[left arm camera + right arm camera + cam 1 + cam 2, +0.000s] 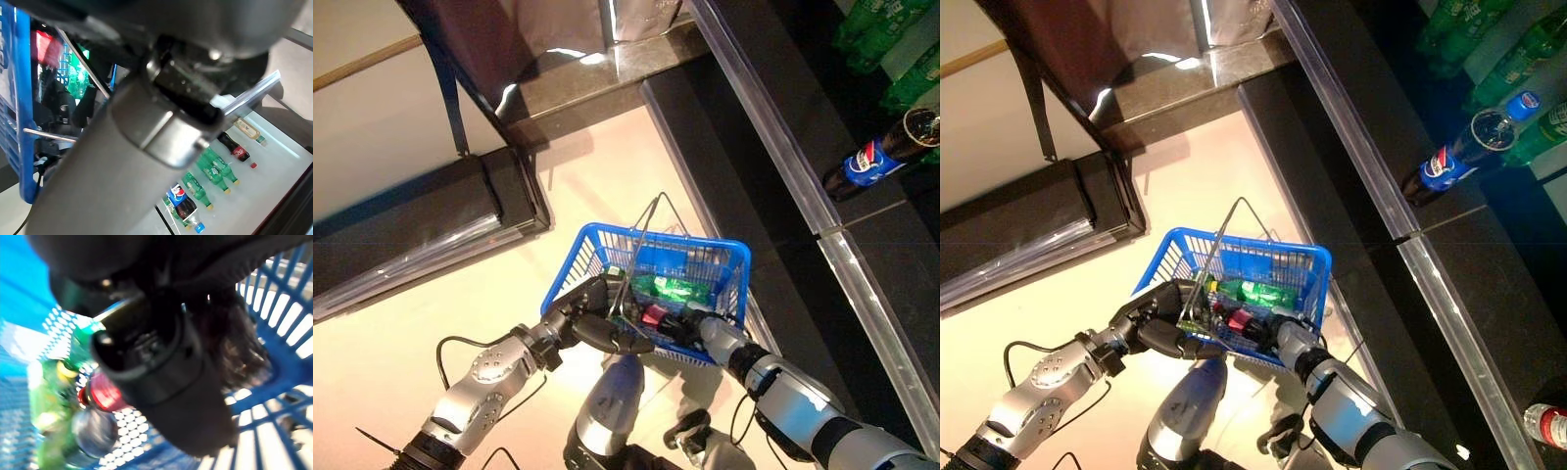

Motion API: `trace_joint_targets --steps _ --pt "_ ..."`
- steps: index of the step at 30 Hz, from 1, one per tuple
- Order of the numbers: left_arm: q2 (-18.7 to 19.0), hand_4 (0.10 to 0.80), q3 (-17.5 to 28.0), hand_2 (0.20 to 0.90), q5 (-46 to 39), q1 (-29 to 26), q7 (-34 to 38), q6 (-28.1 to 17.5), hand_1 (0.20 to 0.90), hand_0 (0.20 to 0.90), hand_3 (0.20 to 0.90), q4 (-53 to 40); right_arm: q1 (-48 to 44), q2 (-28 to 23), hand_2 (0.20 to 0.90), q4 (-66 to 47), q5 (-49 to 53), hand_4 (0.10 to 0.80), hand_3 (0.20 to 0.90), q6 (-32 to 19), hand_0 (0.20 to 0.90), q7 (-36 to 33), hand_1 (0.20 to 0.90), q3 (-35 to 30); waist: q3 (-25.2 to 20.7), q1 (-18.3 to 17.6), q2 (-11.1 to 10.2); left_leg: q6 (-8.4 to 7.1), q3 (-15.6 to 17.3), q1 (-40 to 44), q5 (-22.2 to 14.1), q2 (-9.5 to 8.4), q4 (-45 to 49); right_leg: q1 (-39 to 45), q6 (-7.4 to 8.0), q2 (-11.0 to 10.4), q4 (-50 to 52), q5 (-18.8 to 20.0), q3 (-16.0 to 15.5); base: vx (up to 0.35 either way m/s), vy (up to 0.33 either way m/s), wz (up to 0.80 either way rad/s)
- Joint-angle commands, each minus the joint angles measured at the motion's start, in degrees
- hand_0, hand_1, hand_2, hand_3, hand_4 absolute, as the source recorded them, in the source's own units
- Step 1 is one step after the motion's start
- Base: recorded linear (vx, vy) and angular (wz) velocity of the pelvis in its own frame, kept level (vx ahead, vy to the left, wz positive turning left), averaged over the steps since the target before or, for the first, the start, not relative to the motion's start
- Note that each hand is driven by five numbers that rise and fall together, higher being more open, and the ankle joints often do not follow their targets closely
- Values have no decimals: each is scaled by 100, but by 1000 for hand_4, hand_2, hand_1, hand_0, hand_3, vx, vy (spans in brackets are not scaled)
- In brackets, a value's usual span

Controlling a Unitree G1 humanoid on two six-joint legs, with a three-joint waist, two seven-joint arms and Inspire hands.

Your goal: Pick up the drink and place into the basket.

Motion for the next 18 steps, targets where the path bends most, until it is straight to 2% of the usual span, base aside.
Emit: trace_joint_targets --steps 1,3,5,7,12,13,18 --pt "-731 100 901 300 -1370 -770 -529 -1418 300 300 200 -2250 -186 -390 900 -1143 703 800 900 7 900 -373 900 153 -212 -196 88 442 255 108 -130 -133 4 -217 -414 302 -513 1116 106 -23 -10 -5" --pt "-697 100 1035 300 -1321 -607 -638 -1605 300 300 200 -2075 -170 -850 900 -2967 940 800 900 699 900 -653 900 163 -195 -332 -25 418 319 143 -141 -72 -27 -225 -427 361 -552 1115 177 -44 -1 -13" --pt "-697 100 1090 300 -1272 -539 -670 -1690 300 300 200 -1997 -96 -1038 900 -3618 1026 800 900 946 900 -715 900 129 -190 -401 -76 408 356 159 -150 -43 -33 -230 -434 390 -565 1114 217 -27 -2 -15" --pt "-702 100 1192 300 -1192 -419 -661 -1796 300 300 200 -1890 69 -1341 900 -4574 895 800 900 948 900 -760 900 -60 -193 -538 -161 404 429 185 -165 6 -46 -245 -445 436 -587 1104 299 -24 5 -14" --pt "-772 100 1294 300 -733 -295 -412 -1937 300 300 200 -1647 363 -1910 900 -5984 743 800 900 833 900 -599 900 -447 -278 -789 -299 430 547 202 -195 78 -54 -281 -454 524 -650 1127 435 -15 15 -13" --pt "-734 100 1313 300 -672 -281 -357 -2003 300 300 200 -1597 403 -2064 900 -6425 810 800 900 936 900 -531 900 -563 -294 -840 -335 440 590 224 -218 92 -52 -275 -448 534 -657 1118 478 -9 5 -16" --pt "-709 100 1507 300 -619 -58 -412 -2025 300 300 200 -1589 840 -2561 900 -7615 986 800 900 543 900 -230 900 -1055 -401 -979 -490 452 686 287 -310 155 -39 -214 -442 609 -739 1119 566 -1 -23 -11"
